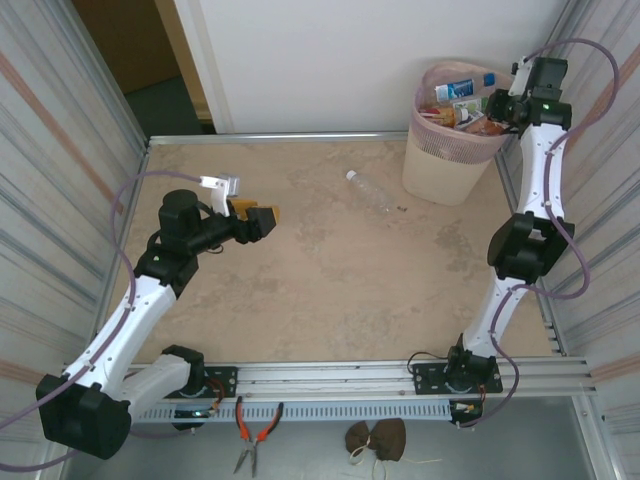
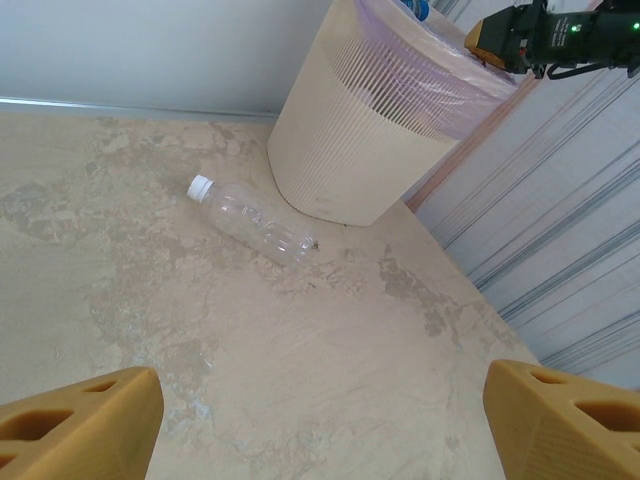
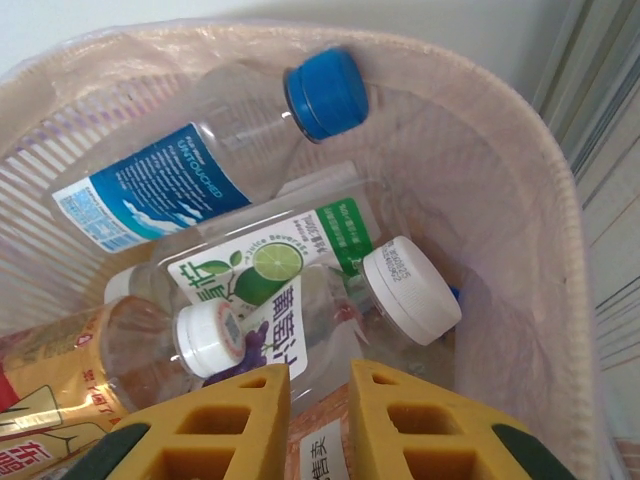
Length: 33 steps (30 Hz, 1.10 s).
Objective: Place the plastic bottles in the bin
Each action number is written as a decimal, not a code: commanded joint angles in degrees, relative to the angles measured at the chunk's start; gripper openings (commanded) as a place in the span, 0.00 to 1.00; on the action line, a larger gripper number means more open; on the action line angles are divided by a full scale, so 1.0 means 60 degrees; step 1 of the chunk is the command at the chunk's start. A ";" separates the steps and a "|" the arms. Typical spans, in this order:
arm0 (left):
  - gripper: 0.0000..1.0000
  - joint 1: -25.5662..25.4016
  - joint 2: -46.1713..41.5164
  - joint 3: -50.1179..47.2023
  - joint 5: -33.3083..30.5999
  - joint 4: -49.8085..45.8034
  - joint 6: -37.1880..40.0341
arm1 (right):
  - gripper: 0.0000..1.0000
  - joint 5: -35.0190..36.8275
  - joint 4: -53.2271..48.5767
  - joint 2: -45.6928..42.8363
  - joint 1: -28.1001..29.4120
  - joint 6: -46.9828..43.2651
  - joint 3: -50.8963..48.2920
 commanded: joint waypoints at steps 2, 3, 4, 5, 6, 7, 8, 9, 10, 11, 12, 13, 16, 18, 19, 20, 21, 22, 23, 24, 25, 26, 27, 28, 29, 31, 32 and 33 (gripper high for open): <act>0.84 0.0060 -0.0008 0.0171 0.0281 0.0395 -0.0105 | 0.20 -0.0247 -0.0206 -0.0517 -0.0029 0.0353 -0.0515; 0.84 0.0074 0.0022 0.0192 0.0321 0.0402 -0.0106 | 0.20 -0.0212 -0.0136 -0.0707 -0.0015 0.0361 -0.0599; 0.84 0.0068 0.0059 0.0225 0.0356 0.0403 -0.0094 | 0.20 -0.0180 -0.0094 -0.0858 -0.0007 0.0368 -0.0636; 0.84 0.0060 0.0087 0.0250 0.0403 0.0395 -0.0069 | 0.20 -0.0166 -0.0092 -0.1036 0.0001 0.0392 -0.0661; 0.83 0.0063 0.0136 0.0264 0.0427 0.0390 -0.0060 | 0.20 -0.0173 -0.0129 -0.1201 0.0036 0.0375 -0.0663; 0.83 0.0066 0.0172 0.0267 0.0428 0.0395 -0.0068 | 0.20 -0.0187 -0.0159 -0.1335 0.0073 0.0333 -0.0686; 0.83 0.0063 0.0226 0.0264 0.0428 0.0402 -0.0084 | 0.20 -0.0199 -0.0191 -0.1503 0.0148 0.0272 -0.0752; 0.83 0.0072 0.0263 0.0278 0.0420 0.0403 -0.0097 | 0.20 -0.0213 -0.0181 -0.1711 0.0221 0.0222 -0.0891; 0.83 0.0071 0.0302 0.0280 0.0428 0.0424 -0.0105 | 0.21 -0.0249 -0.0156 -0.1918 0.0295 0.0149 -0.1067; 0.84 0.0061 0.0353 0.0276 0.0425 0.0445 -0.0122 | 0.21 -0.0272 -0.0100 -0.2152 0.0414 0.0051 -0.1291; 0.84 0.0066 0.0405 0.0280 0.0427 0.0446 -0.0128 | 0.22 -0.0294 -0.0034 -0.2441 0.0547 -0.0051 -0.1568; 0.83 0.0064 0.0457 0.0288 0.0439 0.0446 -0.0123 | 0.22 -0.0334 0.0029 -0.2654 0.0682 -0.0170 -0.1809; 0.83 0.0060 0.0614 0.0373 0.0551 0.0380 -0.0025 | 0.24 -0.0390 0.0298 -0.3344 0.1218 -0.0512 -0.2719; 0.83 0.0061 0.0708 0.0504 0.0678 0.0227 0.0115 | 0.24 -0.0545 0.0574 -0.3783 0.1647 -0.0827 -0.3376; 0.84 0.0060 0.0740 0.0570 0.0757 0.0192 0.0200 | 0.25 -0.0567 0.0693 -0.3926 0.1888 -0.0987 -0.3638; 0.84 0.0074 0.0760 0.0612 0.0793 0.0123 0.0308 | 0.25 -0.0611 0.0793 -0.4079 0.2175 -0.1226 -0.3822; 0.84 0.0061 0.0759 0.0664 0.0800 0.0063 0.0386 | 0.26 -0.0582 0.0869 -0.4168 0.2410 -0.1442 -0.4277; 0.84 0.0063 0.0767 0.0744 0.0809 -0.0034 0.0505 | 0.26 -0.0539 0.0919 -0.4224 0.2727 -0.1661 -0.4473; 0.84 0.0063 0.0789 0.0849 0.0777 -0.0197 0.0638 | 0.27 -0.0505 0.0960 -0.4240 0.3049 -0.1931 -0.4662; 0.84 0.0065 0.0807 0.0933 0.0766 -0.0358 0.0735 | 0.27 -0.0422 0.1017 -0.4237 0.3312 -0.2116 -0.4790; 0.84 0.0060 0.0804 0.1008 0.0730 -0.0494 0.0830 | 0.28 -0.0301 0.1099 -0.4188 0.3605 -0.2321 -0.4928; 0.84 0.0068 0.0808 0.1072 0.0696 -0.0602 0.0894 | 0.28 -0.0145 0.1163 -0.4072 0.3886 -0.2452 -0.5012; 0.84 0.0063 0.0799 0.1103 0.0675 -0.0669 0.0927 | 0.28 -0.0049 0.1188 -0.3956 0.4096 -0.2545 -0.5049; 0.84 0.0065 0.0802 0.1109 0.0674 -0.0695 0.0937 | 0.29 0.0033 0.1159 -0.3757 0.4335 -0.2673 -0.5043; 0.84 0.0065 0.0789 0.1109 0.0683 -0.0715 0.0935 | 0.30 0.0145 0.1169 -0.3554 0.4575 -0.2781 -0.5043; 0.84 0.0072 0.0753 0.1113 0.0693 -0.0745 0.0941 | 0.31 0.0507 0.1251 -0.3144 0.4991 -0.3044 -0.5036; 0.84 0.0070 0.0729 0.1109 0.0689 -0.0769 0.0936 | 0.33 0.0639 0.1250 -0.2895 0.5200 -0.3226 -0.4994; 0.84 0.0061 0.0708 0.1109 0.0666 -0.0805 0.0940 | 0.35 0.0690 0.1208 -0.2641 0.5361 -0.3404 -0.4919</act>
